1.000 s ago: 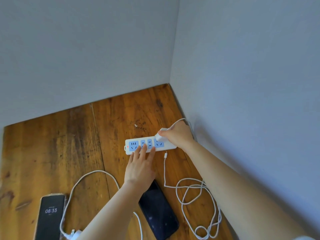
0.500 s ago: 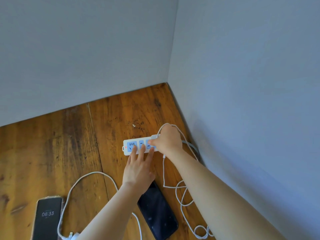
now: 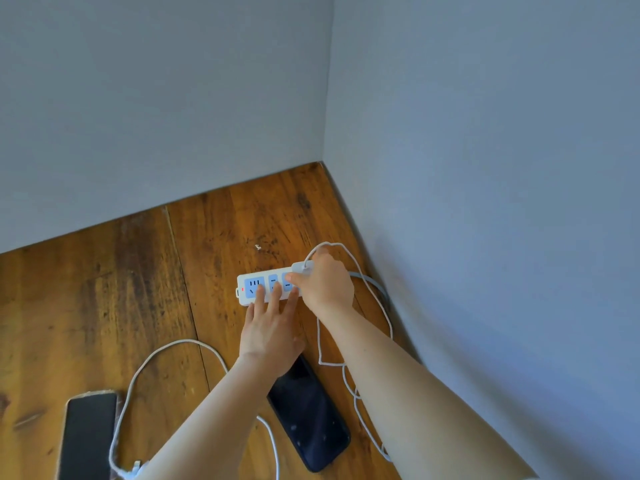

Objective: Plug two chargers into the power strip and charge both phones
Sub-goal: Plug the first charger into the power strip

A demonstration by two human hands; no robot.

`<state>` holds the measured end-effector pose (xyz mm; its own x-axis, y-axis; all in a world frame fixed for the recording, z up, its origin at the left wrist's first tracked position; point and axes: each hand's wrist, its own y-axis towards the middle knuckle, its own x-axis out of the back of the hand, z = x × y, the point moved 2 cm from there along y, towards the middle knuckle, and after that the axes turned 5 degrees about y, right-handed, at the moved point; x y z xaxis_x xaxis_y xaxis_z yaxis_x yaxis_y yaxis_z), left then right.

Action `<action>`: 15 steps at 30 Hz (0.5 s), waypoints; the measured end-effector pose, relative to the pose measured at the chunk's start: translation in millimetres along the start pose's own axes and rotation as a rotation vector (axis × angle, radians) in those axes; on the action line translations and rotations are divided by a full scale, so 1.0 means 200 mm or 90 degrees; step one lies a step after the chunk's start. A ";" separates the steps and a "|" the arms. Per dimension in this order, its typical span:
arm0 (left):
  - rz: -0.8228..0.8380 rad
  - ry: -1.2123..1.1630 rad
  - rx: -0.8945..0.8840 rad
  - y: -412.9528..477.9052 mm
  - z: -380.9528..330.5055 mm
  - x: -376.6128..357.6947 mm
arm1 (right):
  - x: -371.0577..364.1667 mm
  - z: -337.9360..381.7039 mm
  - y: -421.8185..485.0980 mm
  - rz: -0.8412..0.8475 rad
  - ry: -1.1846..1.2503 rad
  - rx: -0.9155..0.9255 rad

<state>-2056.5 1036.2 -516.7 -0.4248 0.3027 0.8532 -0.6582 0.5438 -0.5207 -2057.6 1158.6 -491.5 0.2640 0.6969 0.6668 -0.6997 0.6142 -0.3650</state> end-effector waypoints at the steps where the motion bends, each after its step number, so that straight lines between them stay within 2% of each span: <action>1: 0.002 -0.005 -0.001 -0.01 0.00 0.00 | -0.01 -0.03 -0.02 -0.008 0.022 0.014; 4: -0.049 -0.067 0.025 -0.07 -0.03 -0.02 | -0.03 -0.17 -0.13 -0.043 0.117 0.043; 7: -0.109 -0.126 0.051 -0.17 -0.08 -0.09 | -0.06 -0.36 -0.24 -0.120 0.129 -0.053; 10: -0.089 -0.154 0.074 -0.26 -0.10 -0.18 | -0.13 -0.46 -0.29 -0.058 0.143 -0.162; 15: -0.073 -0.150 0.100 -0.35 -0.13 -0.26 | -0.13 -0.45 -0.31 0.016 -0.019 -0.059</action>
<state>-1972.6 1003.0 -523.9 -0.4627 0.0468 0.8853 -0.7902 0.4310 -0.4358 -1961.5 1135.6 -543.8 0.2268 0.7023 0.6748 -0.6409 0.6294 -0.4395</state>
